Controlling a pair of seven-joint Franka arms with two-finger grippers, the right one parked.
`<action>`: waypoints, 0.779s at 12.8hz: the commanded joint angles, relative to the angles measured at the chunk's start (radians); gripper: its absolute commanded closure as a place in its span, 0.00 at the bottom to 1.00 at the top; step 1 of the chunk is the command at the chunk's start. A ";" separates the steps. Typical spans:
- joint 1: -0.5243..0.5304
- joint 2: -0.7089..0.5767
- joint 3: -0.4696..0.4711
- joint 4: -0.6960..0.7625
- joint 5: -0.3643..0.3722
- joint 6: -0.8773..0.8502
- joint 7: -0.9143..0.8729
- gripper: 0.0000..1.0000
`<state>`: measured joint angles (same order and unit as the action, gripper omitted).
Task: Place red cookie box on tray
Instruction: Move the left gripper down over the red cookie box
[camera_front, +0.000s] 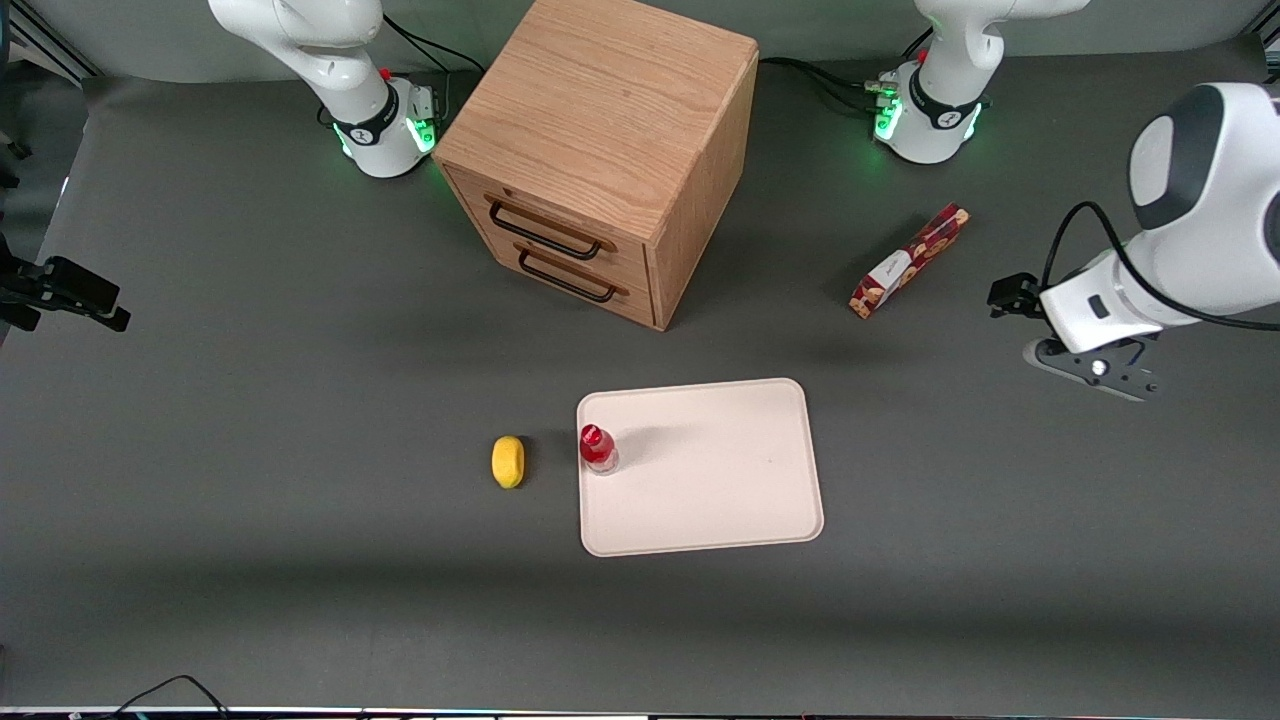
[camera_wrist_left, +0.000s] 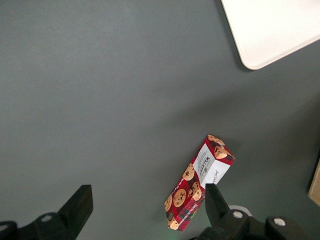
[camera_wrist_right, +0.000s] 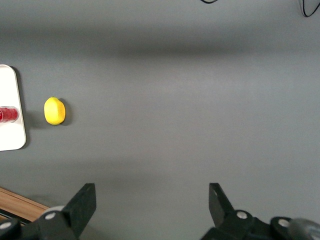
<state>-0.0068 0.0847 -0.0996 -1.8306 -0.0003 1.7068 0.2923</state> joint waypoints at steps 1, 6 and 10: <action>-0.004 -0.127 0.008 -0.204 -0.003 0.106 0.051 0.00; -0.002 -0.250 0.008 -0.454 -0.004 0.255 0.182 0.00; -0.004 -0.296 0.001 -0.654 -0.004 0.465 0.246 0.00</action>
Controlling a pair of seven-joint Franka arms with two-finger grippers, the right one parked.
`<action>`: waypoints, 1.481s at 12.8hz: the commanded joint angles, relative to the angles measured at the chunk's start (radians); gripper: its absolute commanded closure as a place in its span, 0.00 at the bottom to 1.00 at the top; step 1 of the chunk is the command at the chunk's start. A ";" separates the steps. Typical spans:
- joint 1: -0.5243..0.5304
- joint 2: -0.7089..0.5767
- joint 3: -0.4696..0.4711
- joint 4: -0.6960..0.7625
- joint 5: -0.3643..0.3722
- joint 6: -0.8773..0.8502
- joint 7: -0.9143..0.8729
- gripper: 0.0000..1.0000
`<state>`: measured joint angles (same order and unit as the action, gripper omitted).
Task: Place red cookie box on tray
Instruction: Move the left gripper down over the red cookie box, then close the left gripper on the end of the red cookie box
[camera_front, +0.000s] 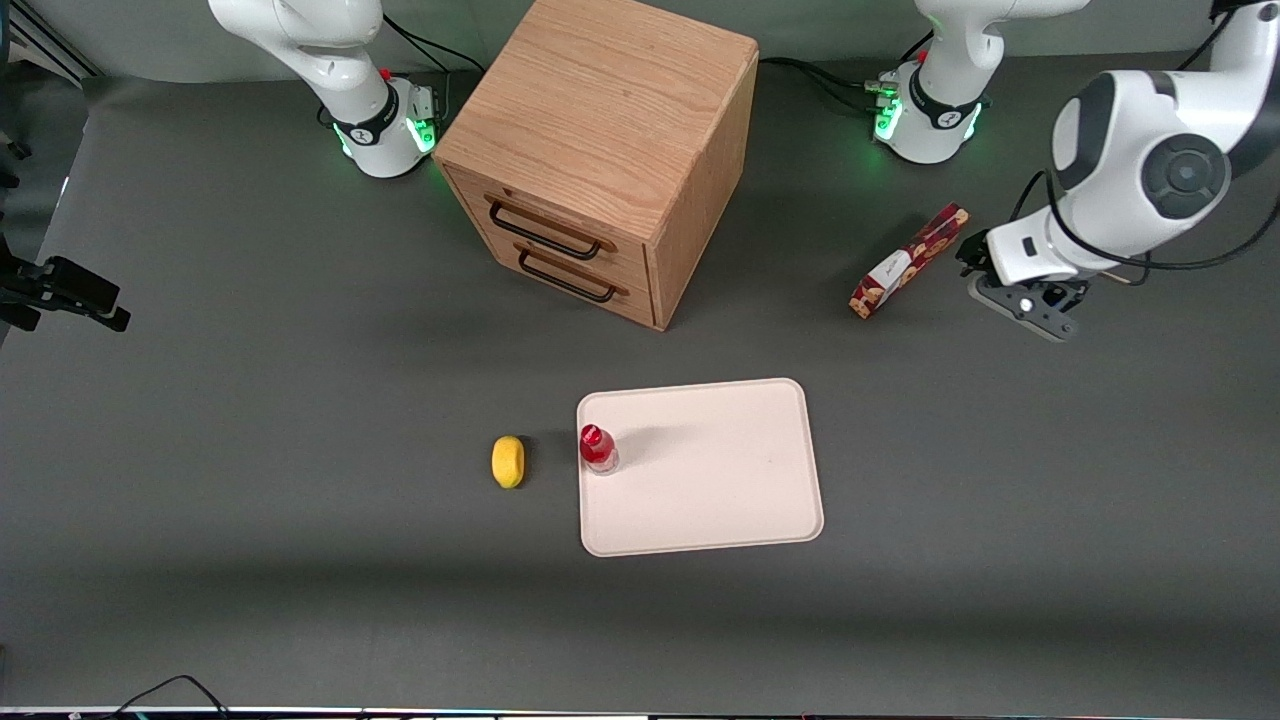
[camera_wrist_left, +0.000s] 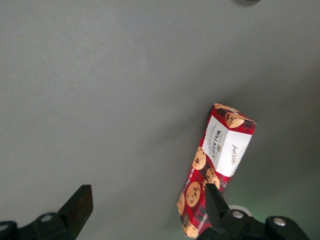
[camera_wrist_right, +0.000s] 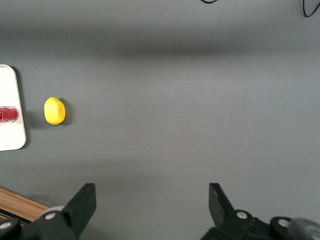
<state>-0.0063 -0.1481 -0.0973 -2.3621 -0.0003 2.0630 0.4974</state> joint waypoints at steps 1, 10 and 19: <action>-0.004 -0.065 -0.008 -0.155 -0.007 0.141 0.041 0.00; -0.034 -0.065 -0.071 -0.298 -0.162 0.172 0.041 0.00; -0.037 -0.061 -0.082 -0.413 -0.184 0.264 0.044 0.00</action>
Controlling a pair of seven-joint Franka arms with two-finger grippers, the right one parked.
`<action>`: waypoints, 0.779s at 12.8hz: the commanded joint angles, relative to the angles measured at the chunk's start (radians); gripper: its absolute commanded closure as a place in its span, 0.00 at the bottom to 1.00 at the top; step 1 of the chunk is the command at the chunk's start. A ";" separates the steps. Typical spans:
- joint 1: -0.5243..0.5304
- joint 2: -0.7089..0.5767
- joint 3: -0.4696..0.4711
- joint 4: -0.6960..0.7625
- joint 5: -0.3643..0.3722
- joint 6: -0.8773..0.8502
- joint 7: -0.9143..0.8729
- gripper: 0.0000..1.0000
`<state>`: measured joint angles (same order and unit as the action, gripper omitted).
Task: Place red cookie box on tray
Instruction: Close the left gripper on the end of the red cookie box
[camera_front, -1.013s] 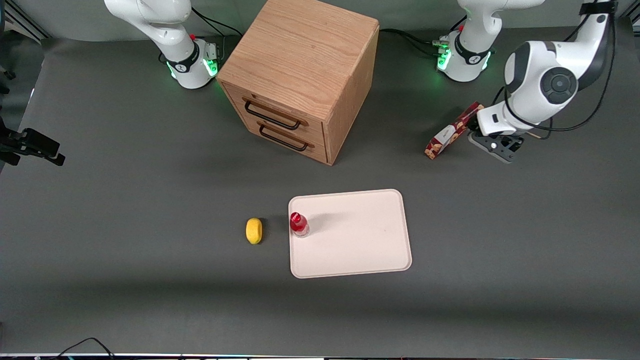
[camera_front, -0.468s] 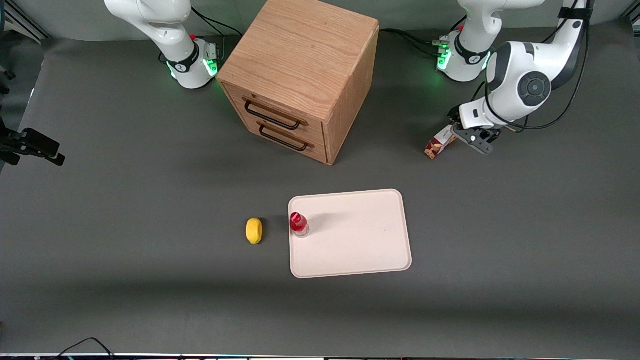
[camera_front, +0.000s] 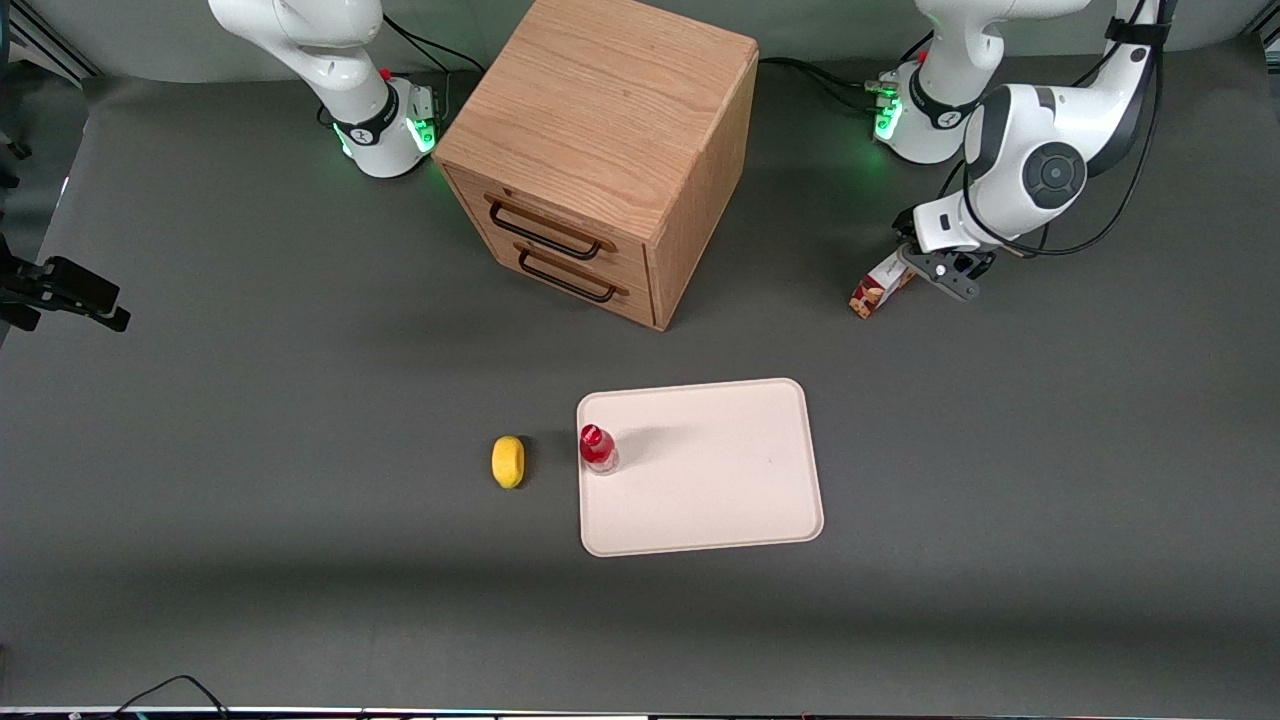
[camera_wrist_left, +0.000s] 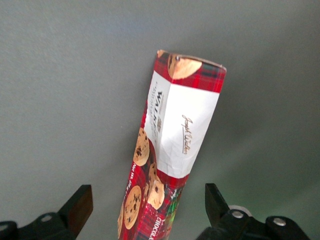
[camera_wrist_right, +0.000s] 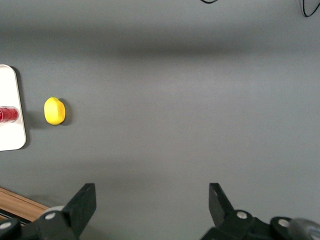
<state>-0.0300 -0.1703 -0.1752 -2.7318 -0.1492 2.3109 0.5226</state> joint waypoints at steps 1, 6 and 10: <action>-0.019 -0.040 -0.020 -0.057 -0.071 0.016 0.019 0.00; -0.024 -0.026 -0.062 -0.114 -0.085 0.129 0.019 0.00; -0.022 0.043 -0.084 -0.153 -0.085 0.290 0.057 0.00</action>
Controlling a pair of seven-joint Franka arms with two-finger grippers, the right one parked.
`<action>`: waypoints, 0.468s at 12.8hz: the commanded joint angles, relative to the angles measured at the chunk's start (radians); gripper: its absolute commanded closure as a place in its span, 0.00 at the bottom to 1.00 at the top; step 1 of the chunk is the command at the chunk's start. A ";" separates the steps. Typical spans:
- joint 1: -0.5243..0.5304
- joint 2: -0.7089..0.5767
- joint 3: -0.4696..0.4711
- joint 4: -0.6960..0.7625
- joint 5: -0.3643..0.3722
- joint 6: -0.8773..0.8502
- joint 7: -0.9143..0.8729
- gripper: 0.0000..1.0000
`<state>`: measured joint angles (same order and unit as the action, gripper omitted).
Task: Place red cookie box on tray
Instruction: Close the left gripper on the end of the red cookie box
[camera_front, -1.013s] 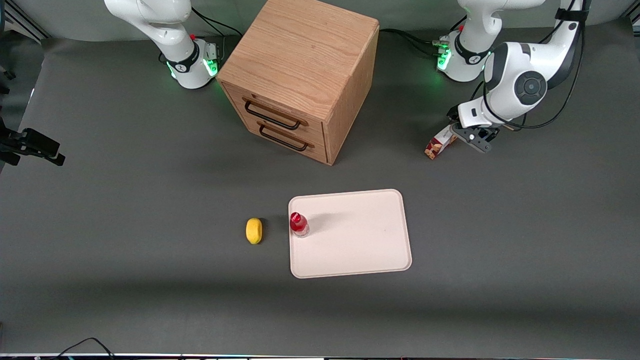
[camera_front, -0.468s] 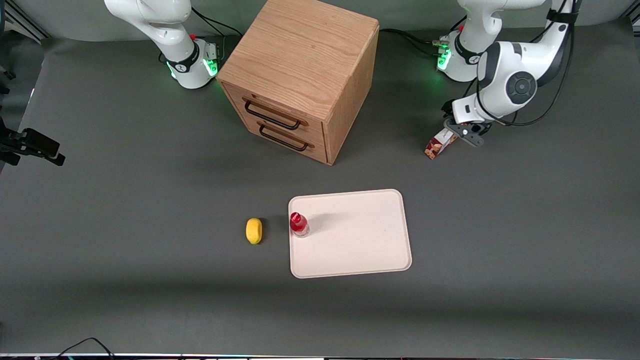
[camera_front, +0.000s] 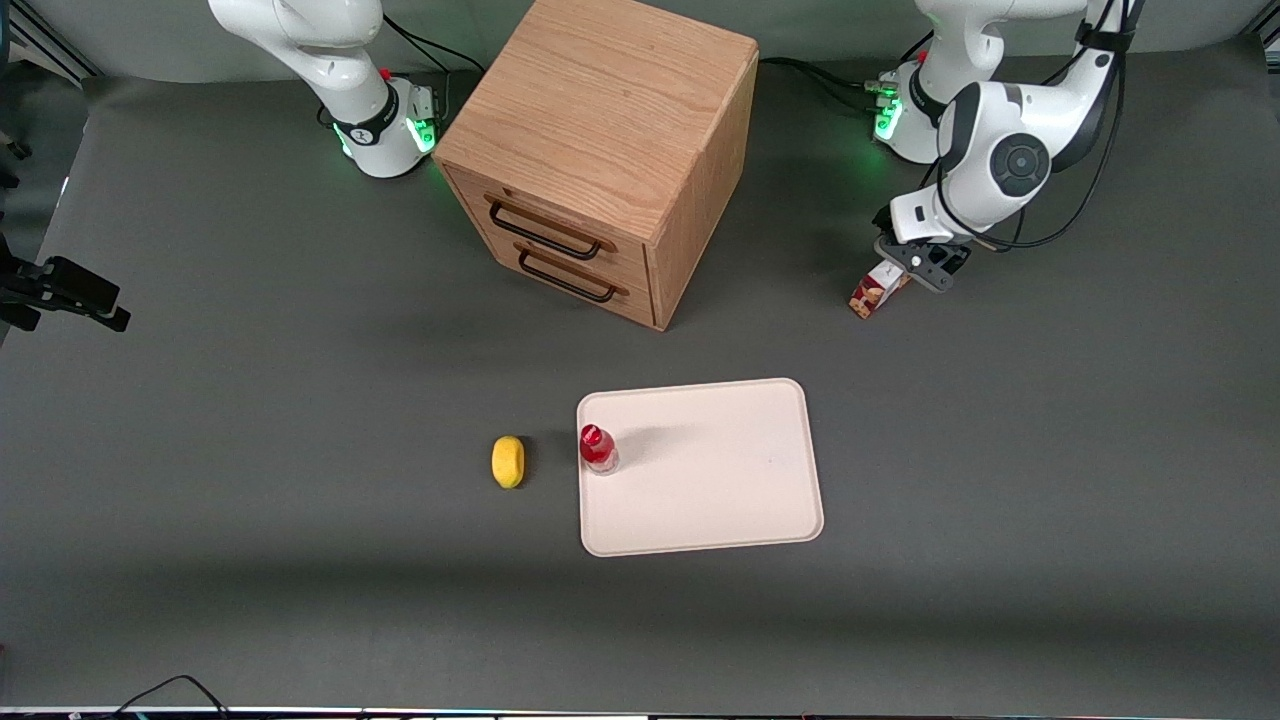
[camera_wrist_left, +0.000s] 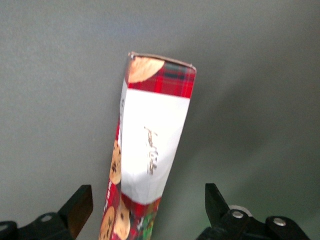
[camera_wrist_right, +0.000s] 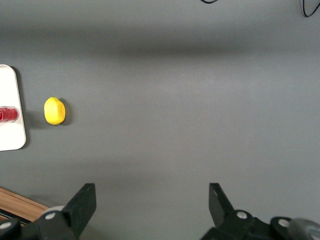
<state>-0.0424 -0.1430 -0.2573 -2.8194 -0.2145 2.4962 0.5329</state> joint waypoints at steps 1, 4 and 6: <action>-0.005 0.034 0.000 -0.066 -0.020 0.110 0.067 0.00; 0.001 0.028 0.000 -0.089 -0.020 0.105 0.070 0.00; 0.003 0.026 0.000 -0.103 -0.020 0.105 0.070 0.00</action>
<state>-0.0410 -0.0699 -0.2568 -2.8444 -0.2149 2.5621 0.5721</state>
